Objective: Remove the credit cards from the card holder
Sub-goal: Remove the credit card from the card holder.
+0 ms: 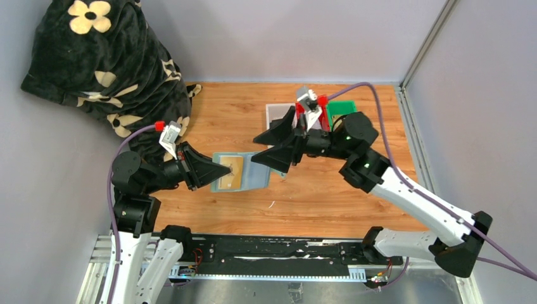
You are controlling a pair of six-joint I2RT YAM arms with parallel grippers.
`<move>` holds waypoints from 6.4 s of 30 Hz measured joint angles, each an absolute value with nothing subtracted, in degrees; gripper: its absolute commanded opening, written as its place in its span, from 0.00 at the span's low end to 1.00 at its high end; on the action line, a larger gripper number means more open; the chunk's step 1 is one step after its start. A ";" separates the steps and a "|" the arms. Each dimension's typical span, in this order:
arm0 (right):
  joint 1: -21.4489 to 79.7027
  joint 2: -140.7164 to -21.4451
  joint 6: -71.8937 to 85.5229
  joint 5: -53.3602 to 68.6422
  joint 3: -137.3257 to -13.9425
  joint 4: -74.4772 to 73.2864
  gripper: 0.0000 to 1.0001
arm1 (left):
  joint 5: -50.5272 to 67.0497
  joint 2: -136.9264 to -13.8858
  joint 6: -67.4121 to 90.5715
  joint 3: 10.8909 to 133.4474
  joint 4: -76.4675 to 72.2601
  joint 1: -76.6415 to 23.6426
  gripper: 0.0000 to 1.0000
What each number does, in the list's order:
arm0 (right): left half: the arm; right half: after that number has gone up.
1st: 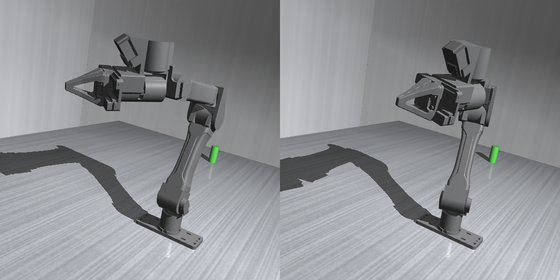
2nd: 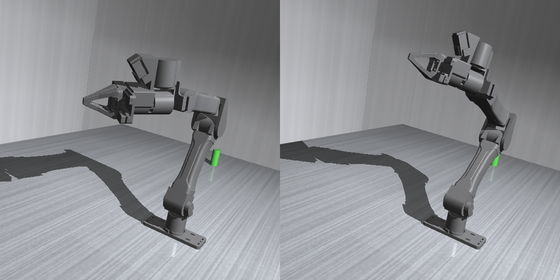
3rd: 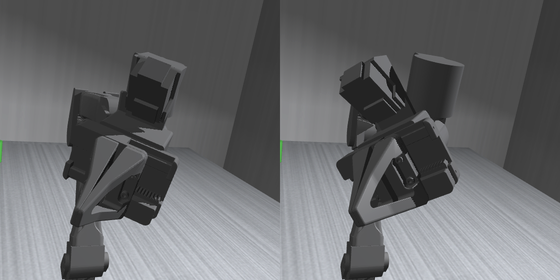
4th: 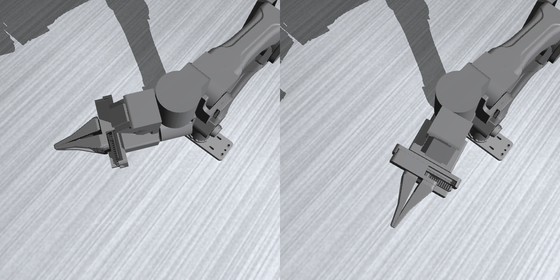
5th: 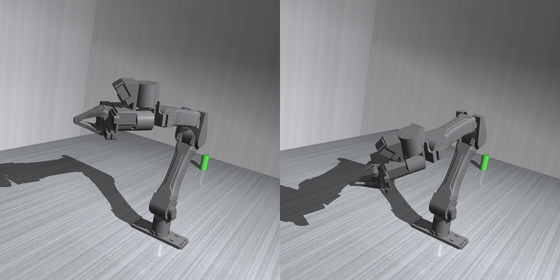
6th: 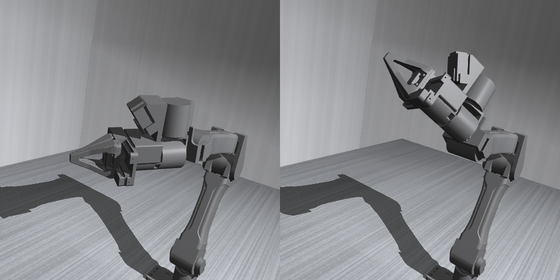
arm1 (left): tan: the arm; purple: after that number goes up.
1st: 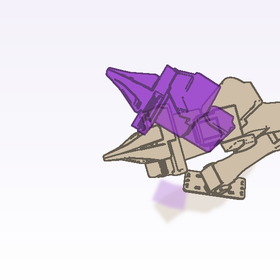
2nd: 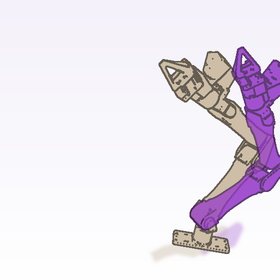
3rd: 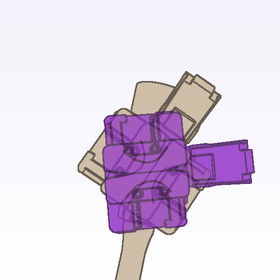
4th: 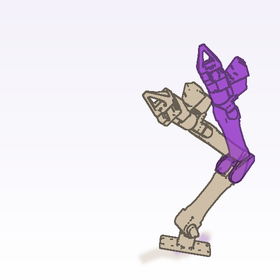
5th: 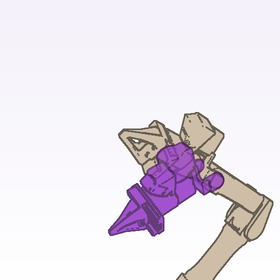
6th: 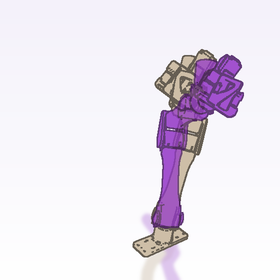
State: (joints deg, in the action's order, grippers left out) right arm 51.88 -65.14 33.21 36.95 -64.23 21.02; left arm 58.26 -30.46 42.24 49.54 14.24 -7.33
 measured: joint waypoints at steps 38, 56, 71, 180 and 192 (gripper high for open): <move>48.16 -73.08 31.97 66.26 -66.46 21.54 0.00 | 66.70 -29.54 45.19 50.61 11.53 -7.38 0.40; 47.18 -73.91 33.30 66.70 -68.66 21.39 0.00 | 71.57 -28.21 45.54 50.61 11.75 -7.38 0.25; 48.16 -74.83 35.94 68.88 -68.66 25.02 0.00 | 71.40 -28.21 47.11 49.39 10.39 -7.38 0.22; 51.75 -74.30 49.89 43.33 -53.78 36.45 0.00 | 58.11 -31.05 41.45 49.65 16.64 -7.29 0.18; 51.55 -71.99 50.17 43.00 -50.85 38.98 0.00 | 58.85 -31.05 43.94 49.65 16.40 -7.42 0.07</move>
State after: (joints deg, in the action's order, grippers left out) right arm 51.55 -71.99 50.17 43.00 -50.85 38.98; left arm 58.85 -31.05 43.94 49.65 16.40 -7.42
